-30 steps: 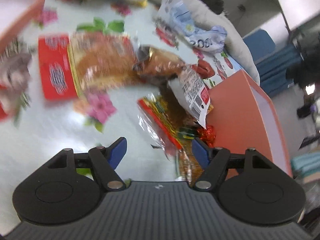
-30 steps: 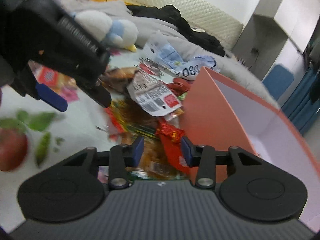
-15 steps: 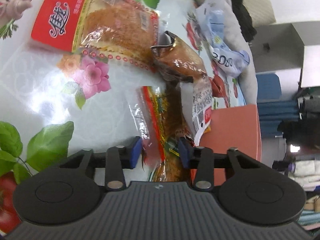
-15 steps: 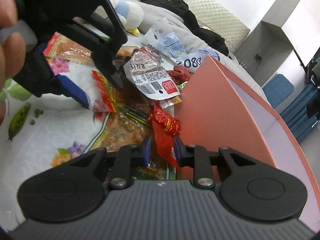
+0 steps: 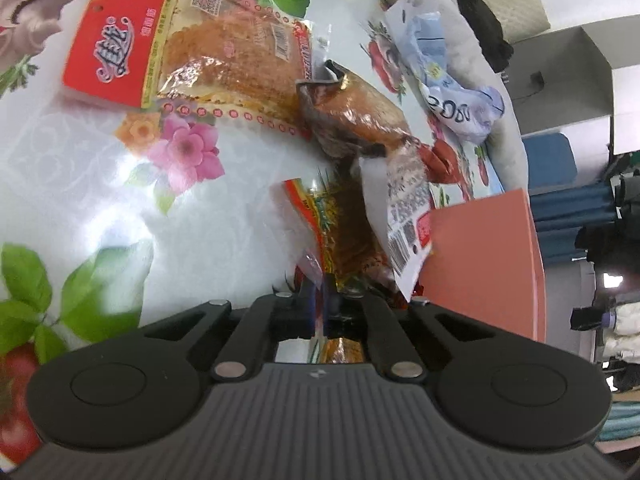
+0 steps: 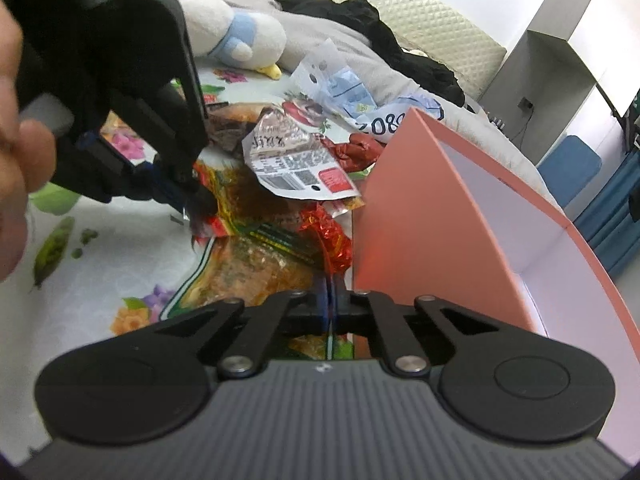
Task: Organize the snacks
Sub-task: 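Carry both held snacks up and over the deep pink box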
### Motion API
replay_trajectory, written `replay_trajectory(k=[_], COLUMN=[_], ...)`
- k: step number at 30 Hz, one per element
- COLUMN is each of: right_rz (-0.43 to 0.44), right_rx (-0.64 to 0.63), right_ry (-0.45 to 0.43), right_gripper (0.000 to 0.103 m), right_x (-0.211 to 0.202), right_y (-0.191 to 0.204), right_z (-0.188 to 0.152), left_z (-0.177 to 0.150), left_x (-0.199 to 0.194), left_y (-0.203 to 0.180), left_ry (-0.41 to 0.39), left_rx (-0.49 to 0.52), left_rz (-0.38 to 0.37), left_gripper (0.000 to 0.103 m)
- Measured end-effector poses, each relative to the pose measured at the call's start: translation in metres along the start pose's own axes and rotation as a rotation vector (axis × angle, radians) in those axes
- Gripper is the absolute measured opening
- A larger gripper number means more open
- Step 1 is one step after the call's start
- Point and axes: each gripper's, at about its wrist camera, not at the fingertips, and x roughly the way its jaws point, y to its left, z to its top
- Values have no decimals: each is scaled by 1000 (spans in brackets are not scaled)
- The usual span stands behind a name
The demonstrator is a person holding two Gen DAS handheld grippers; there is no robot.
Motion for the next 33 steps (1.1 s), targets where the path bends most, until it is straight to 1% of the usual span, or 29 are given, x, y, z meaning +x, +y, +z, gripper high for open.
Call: replay_trajectory(k=[3,10,14,18,21,24,29,33], right_rz=[30,93,127,157,196,216,250,272], right_rx=[22,4,4,35,86,127,223,279], right_ry=[-5,-39,-57,-70,-71,-86,-80,-82], right_gripper=[4,4,3,4,3,3,3,3], right_x=[-11,-45,-69,-88,-95,-103,-110,-115], right_y=[-5,0,1,-5,-12,-17,-29,-37], right_z=[-4,-9,-15,-16,-15,-14,-12,-8], left_z=[-7,-28,-41,-58,-69,-80,-98,-105], left_x=[-13,-60,-89,-118,-134,-144,-152,-160], left_y=[1,8,21,29,31,23,5,-10], left_ry=[-5,-54,-76,-111,-124,-109,-106,-139], left_rx=[19,64,55,64,69,112,169,232], left_rz=[-12,-25,-49,-62,-75,-101,-113,-87], left_gripper=[2,2,2,2,2,2,2,2])
